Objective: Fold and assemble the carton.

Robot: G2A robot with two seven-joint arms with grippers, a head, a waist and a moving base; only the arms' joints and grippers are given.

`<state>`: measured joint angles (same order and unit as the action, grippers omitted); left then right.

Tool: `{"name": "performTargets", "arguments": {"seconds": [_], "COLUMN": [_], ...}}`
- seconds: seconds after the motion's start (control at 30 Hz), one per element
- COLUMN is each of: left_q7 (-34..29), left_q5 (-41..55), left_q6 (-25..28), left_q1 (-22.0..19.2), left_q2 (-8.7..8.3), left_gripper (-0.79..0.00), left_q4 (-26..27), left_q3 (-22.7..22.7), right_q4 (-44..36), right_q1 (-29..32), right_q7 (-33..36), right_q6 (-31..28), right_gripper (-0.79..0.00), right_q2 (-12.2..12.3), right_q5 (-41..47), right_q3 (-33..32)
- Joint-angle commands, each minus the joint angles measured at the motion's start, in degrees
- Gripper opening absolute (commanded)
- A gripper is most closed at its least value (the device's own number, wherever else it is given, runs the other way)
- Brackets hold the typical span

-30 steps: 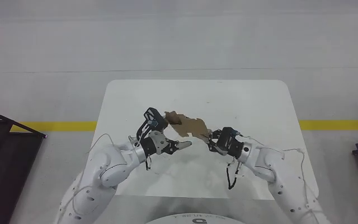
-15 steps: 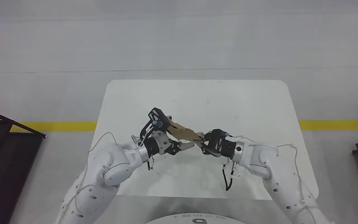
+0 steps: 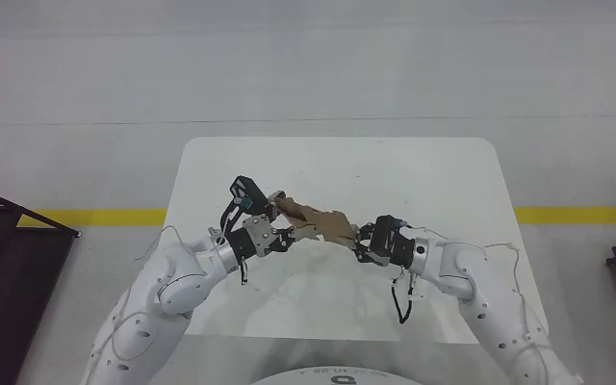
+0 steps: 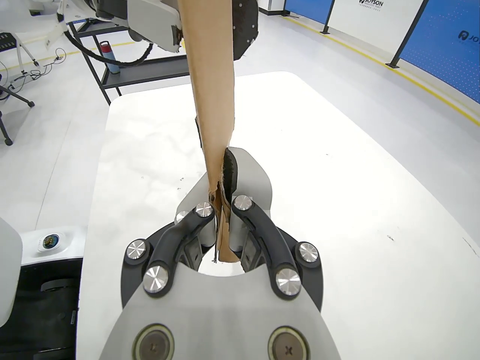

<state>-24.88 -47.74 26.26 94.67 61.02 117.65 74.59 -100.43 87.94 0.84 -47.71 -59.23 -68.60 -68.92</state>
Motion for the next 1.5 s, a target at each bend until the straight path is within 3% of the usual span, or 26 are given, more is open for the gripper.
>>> {"name": "performTargets", "arguments": {"seconds": [0.0,0.4,0.5,0.7,1.03,1.13,1.47], "left_q7": [0.02,1.19,1.45,1.95,2.07,2.03,2.71], "left_q5": [-0.26,-0.97,-0.94,-0.80,-0.31,-0.17,0.40], "left_q6": [0.87,3.87,4.26,4.42,4.17,3.93,3.28], "left_q1": [0.03,-0.47,-0.62,-0.84,-1.30,-1.45,-1.57], "left_q2": [-0.08,-0.35,-0.41,-0.49,-0.59,-0.61,-0.70], "left_gripper": [-0.785,-0.785,-0.785,-0.785,-0.785,-0.785,-0.785], "left_q4": [0.02,-0.44,-0.47,-0.56,-0.89,-0.99,-1.37], "left_q3": [0.07,-0.26,-0.23,-0.21,-0.53,-0.60,-0.45], "right_q4": [0.22,1.35,2.23,5.00,8.00,8.73,9.51], "right_q1": [-0.26,-1.62,-2.14,-3.12,-5.35,-5.90,-5.43], "right_q7": [0.46,2.30,3.10,5.69,11.57,13.12,13.27], "right_q6": [-0.18,-1.89,-2.72,-5.45,-5.08,-4.30,-4.09], "right_gripper": [-0.785,-0.779,-0.671,-0.631,-0.696,-0.751,-0.640], "right_q2": [0.01,0.05,0.08,0.19,0.15,0.09,0.41], "right_q5": [0.78,4.93,6.46,11.71,17.32,18.29,19.41], "right_q3": [0.06,0.89,1.05,1.64,3.69,4.51,4.01]}}
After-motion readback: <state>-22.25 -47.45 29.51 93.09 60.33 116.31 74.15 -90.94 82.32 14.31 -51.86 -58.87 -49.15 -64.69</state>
